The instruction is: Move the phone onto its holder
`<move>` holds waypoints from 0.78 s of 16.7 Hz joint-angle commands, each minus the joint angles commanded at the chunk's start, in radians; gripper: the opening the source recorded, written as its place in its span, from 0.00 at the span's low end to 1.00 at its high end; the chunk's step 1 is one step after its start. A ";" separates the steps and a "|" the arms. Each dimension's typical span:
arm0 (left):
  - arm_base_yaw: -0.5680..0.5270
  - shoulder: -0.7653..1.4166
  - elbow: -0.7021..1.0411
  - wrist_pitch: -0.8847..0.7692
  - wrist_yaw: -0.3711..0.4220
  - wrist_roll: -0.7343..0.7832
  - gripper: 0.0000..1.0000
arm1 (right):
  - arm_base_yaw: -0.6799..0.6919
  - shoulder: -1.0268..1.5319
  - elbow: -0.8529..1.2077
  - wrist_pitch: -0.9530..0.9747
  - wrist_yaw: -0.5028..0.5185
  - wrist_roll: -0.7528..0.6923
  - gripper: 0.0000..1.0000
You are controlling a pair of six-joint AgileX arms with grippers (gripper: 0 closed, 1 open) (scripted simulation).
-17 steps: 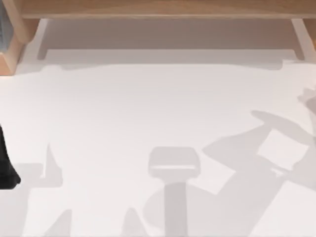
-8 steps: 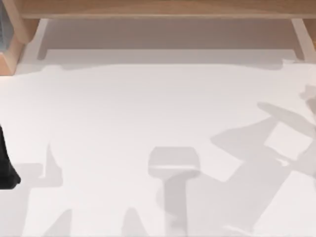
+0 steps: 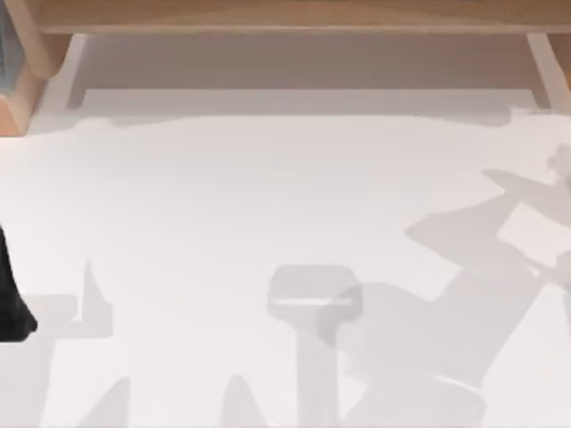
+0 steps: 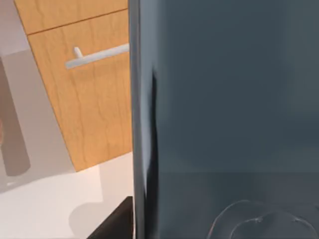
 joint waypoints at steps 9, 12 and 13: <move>0.000 0.000 0.000 0.000 0.000 0.000 1.00 | 0.000 0.000 0.000 0.000 0.000 0.000 0.60; 0.000 0.000 0.000 0.000 0.000 0.000 1.00 | 0.000 0.000 0.000 0.000 0.000 0.000 0.83; 0.000 0.000 0.000 0.000 0.000 0.000 1.00 | 0.000 0.000 0.000 0.000 0.000 0.000 0.90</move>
